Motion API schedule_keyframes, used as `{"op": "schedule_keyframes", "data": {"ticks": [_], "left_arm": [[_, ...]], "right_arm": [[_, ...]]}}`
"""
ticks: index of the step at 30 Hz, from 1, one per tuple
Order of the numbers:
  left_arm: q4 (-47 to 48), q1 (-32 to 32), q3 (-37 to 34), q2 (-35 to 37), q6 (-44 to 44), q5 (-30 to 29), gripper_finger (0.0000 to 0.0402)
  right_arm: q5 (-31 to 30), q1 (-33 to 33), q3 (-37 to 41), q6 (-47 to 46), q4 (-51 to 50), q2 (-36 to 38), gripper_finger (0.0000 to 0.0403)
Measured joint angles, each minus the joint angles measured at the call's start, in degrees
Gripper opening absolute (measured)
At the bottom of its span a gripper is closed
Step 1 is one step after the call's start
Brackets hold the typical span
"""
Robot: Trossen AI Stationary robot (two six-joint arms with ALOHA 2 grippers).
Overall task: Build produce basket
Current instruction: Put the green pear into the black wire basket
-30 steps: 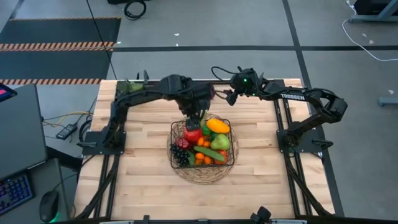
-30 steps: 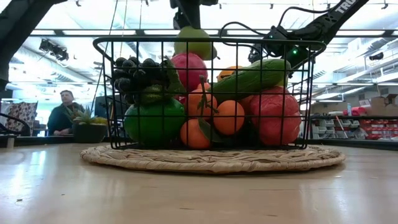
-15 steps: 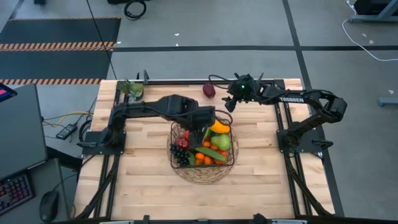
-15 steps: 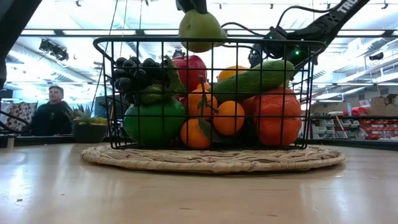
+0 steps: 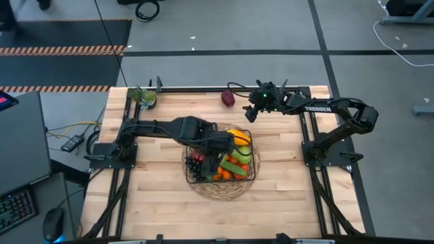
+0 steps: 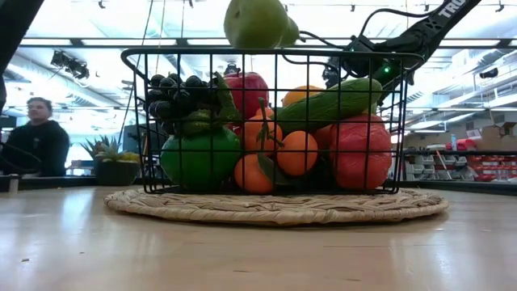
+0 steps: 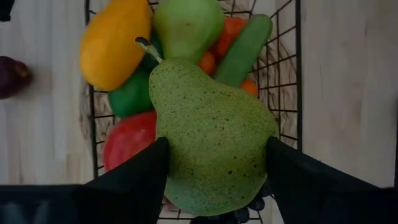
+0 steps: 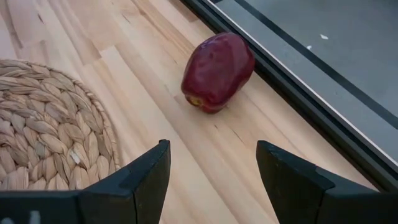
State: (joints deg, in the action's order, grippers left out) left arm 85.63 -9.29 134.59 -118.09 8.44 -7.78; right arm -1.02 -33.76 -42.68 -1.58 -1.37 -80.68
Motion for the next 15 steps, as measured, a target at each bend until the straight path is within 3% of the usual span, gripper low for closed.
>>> {"op": "schedule_keyframes", "data": {"ticks": [8,15], "left_arm": [[-4.29,-0.36,-7.54,-0.42,1.56,0.08,0.0245],[-4.45,-0.36,-16.48,-0.5,7.6,-2.47,0.0285]], "right_arm": [[0.52,0.04,0.02,-0.33,-0.02,0.0,0.0242],[0.66,0.04,0.04,0.91,-1.01,0.0,0.0242]]}}
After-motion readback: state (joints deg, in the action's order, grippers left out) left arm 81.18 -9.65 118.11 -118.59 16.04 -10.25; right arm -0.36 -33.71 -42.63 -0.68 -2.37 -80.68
